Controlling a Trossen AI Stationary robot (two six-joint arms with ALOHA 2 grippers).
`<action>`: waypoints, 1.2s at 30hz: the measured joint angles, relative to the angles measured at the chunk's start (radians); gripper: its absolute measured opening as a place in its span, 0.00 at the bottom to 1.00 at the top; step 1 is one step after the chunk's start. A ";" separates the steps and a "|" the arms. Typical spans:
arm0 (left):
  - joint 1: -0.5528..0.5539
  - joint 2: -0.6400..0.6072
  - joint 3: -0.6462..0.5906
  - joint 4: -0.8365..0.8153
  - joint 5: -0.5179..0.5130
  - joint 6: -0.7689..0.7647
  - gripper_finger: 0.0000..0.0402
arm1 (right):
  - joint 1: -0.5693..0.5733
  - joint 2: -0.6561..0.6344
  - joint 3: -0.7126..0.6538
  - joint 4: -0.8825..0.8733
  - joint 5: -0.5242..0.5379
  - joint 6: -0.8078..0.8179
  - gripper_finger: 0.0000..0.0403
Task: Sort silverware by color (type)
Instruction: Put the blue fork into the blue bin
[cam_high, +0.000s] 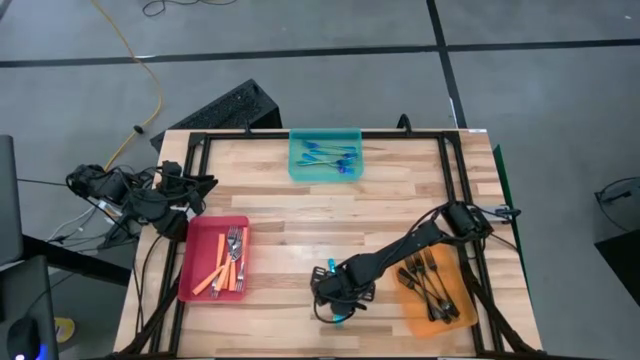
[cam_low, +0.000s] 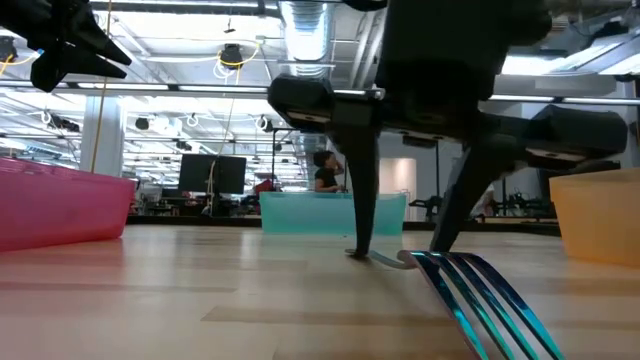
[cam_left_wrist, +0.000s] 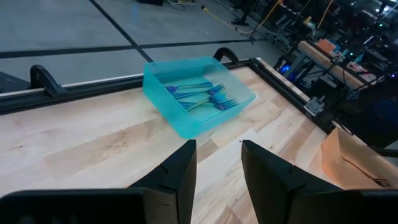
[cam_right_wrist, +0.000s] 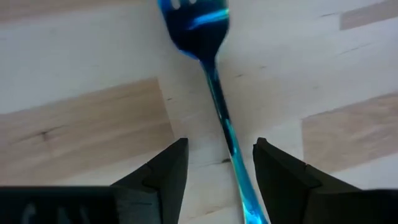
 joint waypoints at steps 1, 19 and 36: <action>0.000 0.000 0.000 -0.001 0.000 0.000 0.28 | 0.000 -0.001 -0.009 0.013 0.000 -0.009 0.50; 0.000 0.000 0.000 -0.002 -0.004 -0.001 0.28 | -0.053 -0.001 -0.020 0.052 -0.044 0.019 0.26; 0.000 0.000 0.000 -0.002 -0.003 -0.002 0.28 | -0.066 0.002 -0.021 0.195 -0.047 0.255 0.12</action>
